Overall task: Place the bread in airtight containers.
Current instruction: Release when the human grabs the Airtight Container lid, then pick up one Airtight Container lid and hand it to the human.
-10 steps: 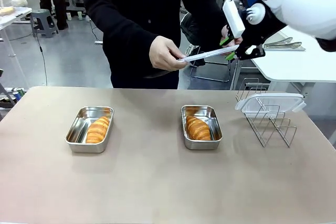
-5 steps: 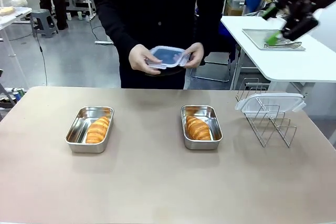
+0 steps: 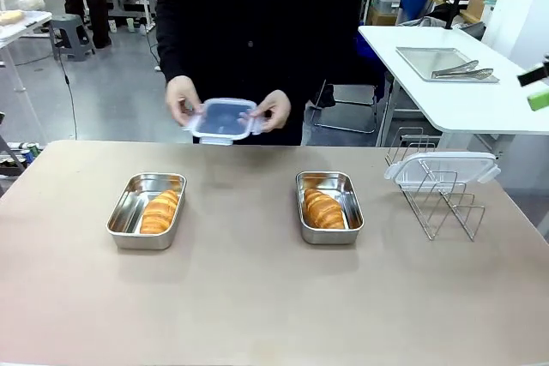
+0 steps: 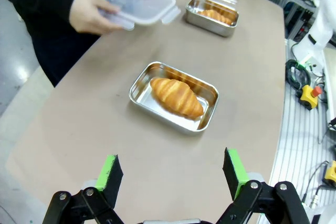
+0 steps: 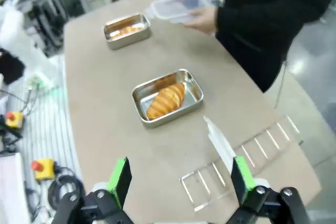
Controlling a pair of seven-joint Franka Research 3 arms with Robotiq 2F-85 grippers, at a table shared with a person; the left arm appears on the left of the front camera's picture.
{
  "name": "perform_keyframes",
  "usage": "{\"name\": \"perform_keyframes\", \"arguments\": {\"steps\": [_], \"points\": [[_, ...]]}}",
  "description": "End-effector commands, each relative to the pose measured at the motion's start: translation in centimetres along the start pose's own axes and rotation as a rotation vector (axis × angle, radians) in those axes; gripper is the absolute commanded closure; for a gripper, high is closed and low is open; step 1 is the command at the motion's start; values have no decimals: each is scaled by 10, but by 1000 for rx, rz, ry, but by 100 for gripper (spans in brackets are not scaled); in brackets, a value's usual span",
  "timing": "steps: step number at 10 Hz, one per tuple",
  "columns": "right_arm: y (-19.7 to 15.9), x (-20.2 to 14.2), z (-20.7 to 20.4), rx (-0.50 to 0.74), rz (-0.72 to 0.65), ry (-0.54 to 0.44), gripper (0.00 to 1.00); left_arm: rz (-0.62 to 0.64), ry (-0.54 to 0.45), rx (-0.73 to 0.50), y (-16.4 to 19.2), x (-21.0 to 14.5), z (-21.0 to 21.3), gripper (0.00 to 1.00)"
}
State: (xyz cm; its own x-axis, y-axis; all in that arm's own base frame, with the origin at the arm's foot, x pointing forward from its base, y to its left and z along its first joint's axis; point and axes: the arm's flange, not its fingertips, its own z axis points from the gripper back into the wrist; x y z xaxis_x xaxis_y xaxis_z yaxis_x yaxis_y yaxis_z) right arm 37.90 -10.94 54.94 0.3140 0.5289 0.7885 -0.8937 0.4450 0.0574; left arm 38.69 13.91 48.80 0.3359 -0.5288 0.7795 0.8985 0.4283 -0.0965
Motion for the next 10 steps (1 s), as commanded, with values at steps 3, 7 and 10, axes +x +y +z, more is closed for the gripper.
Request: {"name": "perform_keyframes", "arguments": {"steps": [3, 7, 10], "points": [[20, -36, -6, -104, 72, -76, 0, -12, 3, -2, 0, 0, 1, 0], [14, -42, 2, -60, 16, -43, 0, -12, 3, -2, 0, 0, 1, 0], [14, -42, 2, -60, 16, -43, 0, -12, 3, -2, 0, 0, 1, 0]]}}
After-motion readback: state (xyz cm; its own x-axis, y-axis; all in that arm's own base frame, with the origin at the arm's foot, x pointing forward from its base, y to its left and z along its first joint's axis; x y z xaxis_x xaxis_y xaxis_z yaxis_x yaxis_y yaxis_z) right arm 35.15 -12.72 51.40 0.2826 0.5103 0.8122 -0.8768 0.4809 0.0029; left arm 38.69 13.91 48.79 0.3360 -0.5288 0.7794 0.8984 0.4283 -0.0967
